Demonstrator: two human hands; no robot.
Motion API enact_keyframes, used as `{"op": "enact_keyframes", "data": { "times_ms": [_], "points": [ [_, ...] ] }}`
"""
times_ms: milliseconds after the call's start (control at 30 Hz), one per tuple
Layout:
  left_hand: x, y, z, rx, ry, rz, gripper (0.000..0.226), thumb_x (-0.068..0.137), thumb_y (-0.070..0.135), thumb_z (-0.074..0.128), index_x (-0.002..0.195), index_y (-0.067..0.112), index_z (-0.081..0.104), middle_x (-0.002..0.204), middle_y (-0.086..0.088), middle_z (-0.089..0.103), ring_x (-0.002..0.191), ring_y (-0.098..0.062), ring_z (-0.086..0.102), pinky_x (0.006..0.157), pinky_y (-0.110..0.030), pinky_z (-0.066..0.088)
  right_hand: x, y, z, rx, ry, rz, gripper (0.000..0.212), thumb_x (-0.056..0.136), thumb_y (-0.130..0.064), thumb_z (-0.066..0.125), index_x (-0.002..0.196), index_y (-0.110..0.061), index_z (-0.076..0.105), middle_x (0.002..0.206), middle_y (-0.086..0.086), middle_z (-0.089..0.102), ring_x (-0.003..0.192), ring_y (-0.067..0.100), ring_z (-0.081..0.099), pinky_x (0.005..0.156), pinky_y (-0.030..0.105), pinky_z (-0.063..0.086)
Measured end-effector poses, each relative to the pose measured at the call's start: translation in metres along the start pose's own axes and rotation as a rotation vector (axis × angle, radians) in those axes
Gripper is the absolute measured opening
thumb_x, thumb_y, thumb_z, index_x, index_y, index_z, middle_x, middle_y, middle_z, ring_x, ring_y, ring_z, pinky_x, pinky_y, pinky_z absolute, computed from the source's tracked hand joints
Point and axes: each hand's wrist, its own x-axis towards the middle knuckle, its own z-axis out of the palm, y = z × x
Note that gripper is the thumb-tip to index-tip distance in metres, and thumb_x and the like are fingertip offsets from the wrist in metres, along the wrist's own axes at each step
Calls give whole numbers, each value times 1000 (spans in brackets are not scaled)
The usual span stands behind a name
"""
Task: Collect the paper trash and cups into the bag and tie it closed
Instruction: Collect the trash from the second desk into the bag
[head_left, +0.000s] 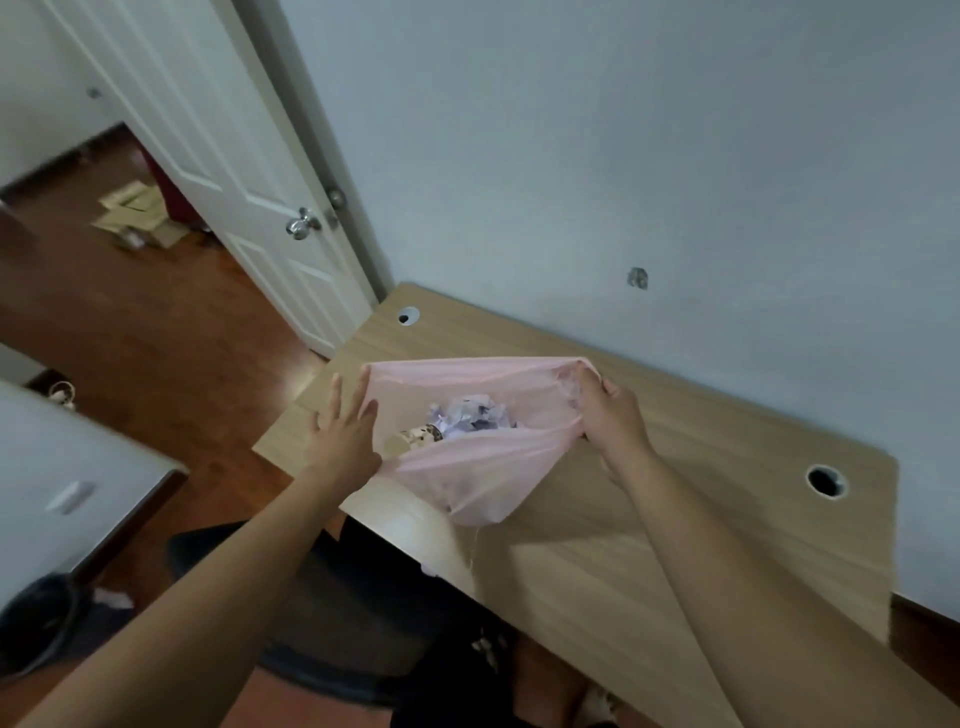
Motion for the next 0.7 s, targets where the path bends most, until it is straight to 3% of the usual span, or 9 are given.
{"op": "enact_keyframes", "data": {
  "times_ms": [133,267,333,467,500,600,633,700],
  "points": [
    [-6,-16,4,-77,-51,49,85,100,32,60,174,25,18,174,-1,-43,167,-34,-25,129,-61,27,-9,12,-1,25,-27,52,37,110,-31,65,80,-16,81,84,9,75,73,23,68,64,34,61],
    [-9,-42,15,-198,-170,156,85,109,36,58,176,28,8,172,-2,-46,169,-31,-16,128,-57,36,-22,26,-1,-44,-29,71,24,109,-20,64,93,-14,81,111,24,83,96,34,80,93,57,65],
    [-12,-57,22,-297,-203,244,84,110,36,60,176,25,9,177,-2,-35,171,-29,1,130,-48,33,-33,34,2,-60,25,64,23,109,-20,65,92,-16,81,111,25,82,101,38,81,93,57,66],
    [-17,-91,41,-435,-216,395,77,111,36,60,175,26,19,184,-1,11,167,-20,25,129,-33,28,-65,53,17,-155,128,10,23,110,-21,64,98,-8,78,108,30,79,90,32,75,90,62,66],
    [-19,-101,47,-443,-215,418,74,111,36,59,174,24,24,181,-2,22,164,-20,30,128,-31,29,-75,59,22,-180,149,1,20,110,-21,63,102,-10,78,107,25,80,92,31,75,89,59,66],
    [-27,-127,70,-486,-208,456,65,112,35,59,170,21,35,169,-3,45,149,-21,52,119,-30,41,-107,77,33,-245,195,-54,14,108,-23,65,119,-26,72,115,-2,81,105,22,75,79,28,57],
    [-29,-134,77,-529,-230,458,62,112,35,60,168,21,40,165,-2,50,143,-21,57,116,-30,46,-116,83,37,-255,218,-56,21,107,-25,66,128,-28,69,125,-2,79,110,20,73,81,25,53],
    [-36,-147,91,-567,-280,465,55,112,35,61,163,20,49,160,1,55,139,-20,61,114,-30,50,-134,97,45,-301,287,12,48,108,-34,68,152,-19,59,149,6,67,130,22,65,98,31,51]
  ]
}}
